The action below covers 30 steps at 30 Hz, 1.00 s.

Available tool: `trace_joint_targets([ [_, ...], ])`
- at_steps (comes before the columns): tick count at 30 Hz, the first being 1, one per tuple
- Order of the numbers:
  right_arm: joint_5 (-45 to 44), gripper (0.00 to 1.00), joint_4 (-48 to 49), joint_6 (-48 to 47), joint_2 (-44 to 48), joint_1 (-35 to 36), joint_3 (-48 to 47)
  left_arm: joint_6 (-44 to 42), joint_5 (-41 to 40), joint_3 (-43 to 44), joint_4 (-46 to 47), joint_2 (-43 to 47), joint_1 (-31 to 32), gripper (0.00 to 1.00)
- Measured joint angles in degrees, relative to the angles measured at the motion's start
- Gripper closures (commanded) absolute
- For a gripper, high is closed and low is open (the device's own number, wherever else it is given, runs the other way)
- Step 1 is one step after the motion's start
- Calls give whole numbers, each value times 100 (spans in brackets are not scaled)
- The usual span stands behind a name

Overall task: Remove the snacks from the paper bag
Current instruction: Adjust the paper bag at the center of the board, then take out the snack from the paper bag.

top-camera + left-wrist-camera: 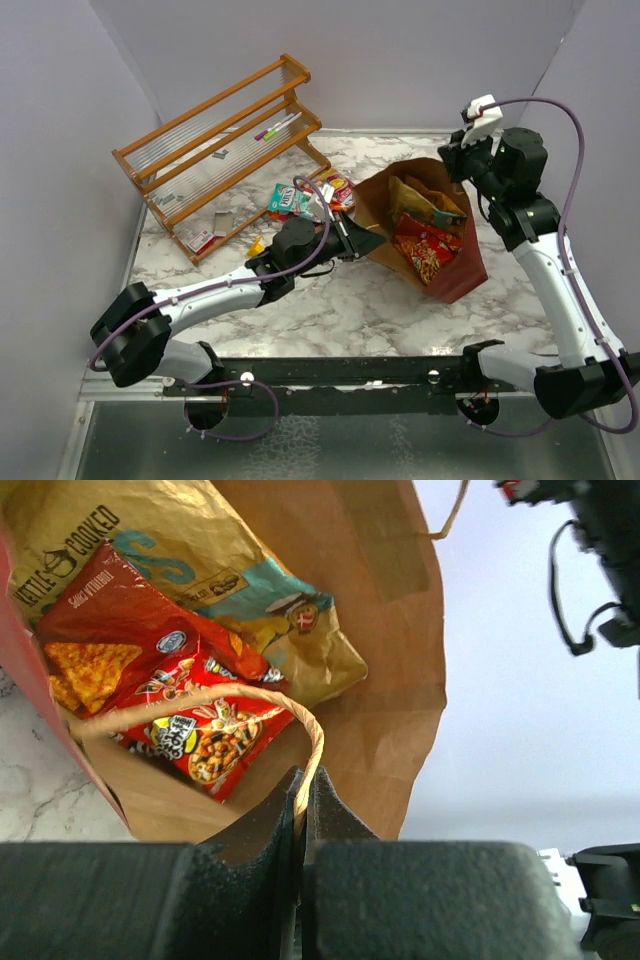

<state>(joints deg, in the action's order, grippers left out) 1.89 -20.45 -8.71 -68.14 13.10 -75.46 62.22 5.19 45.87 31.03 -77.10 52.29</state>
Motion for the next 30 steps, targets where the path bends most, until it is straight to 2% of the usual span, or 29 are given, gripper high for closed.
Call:
trace_joint_targets([
  [3, 1193, 97, 28, 490, 426, -4, 337, -214, 116, -109, -24, 13, 9, 62],
  [5, 1851, 97, 157, 796, 754, 2, 750, -448, 192, -262, -118, 118, 9, 43],
  [10, 2680, 97, 295, 1222, 1209, 7, 1471, -1294, 225, -951, -916, 1233, 9, 14],
  [11, 2767, 97, 297, 1272, 1233, 7, 1523, -1486, 219, -1016, -1117, 1519, 11, 11],
  [15, 3071, 96, 297, 1412, 1246, 7, 1563, -2417, 9, -1023, -2184, 2734, 24, 5],
  [19, 3226, 96, 291, 1456, 1244, 7, 1552, -3517, -273, -466, -3248, 3320, 22, 4],
  [24, 3331, 96, 251, 1513, 1246, 7, 1449, -5049, -149, 391, -3652, 3145, 24, 4],
  [30, 3462, 96, 197, 1646, 1202, 7, 1283, -6673, 603, 686, -3012, 2337, 24, 7],
])
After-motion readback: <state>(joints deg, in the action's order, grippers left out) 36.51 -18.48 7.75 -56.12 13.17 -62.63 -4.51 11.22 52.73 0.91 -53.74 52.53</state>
